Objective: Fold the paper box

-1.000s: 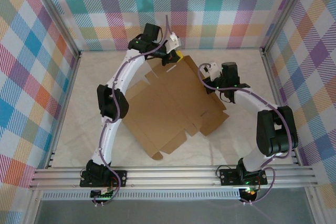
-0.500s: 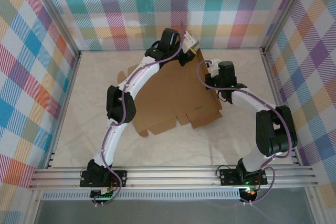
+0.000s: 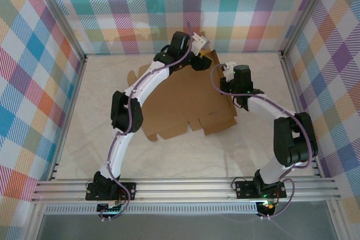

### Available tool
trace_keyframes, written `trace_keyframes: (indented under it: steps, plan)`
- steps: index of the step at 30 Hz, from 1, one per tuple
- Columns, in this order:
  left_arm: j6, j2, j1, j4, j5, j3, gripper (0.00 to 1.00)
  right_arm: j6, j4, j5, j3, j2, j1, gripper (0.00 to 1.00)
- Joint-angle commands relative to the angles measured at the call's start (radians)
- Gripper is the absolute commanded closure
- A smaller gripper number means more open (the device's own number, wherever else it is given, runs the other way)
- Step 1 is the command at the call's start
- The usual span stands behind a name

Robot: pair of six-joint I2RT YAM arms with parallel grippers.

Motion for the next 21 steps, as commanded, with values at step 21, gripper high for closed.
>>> trace_keyframes:
  steps: [21]
  plan:
    - [-0.05, -0.305, 0.357, -0.192, 0.165, -0.398, 0.23, -0.137, -0.06, -0.32, 0.008, -0.037, -0.065, 1.0]
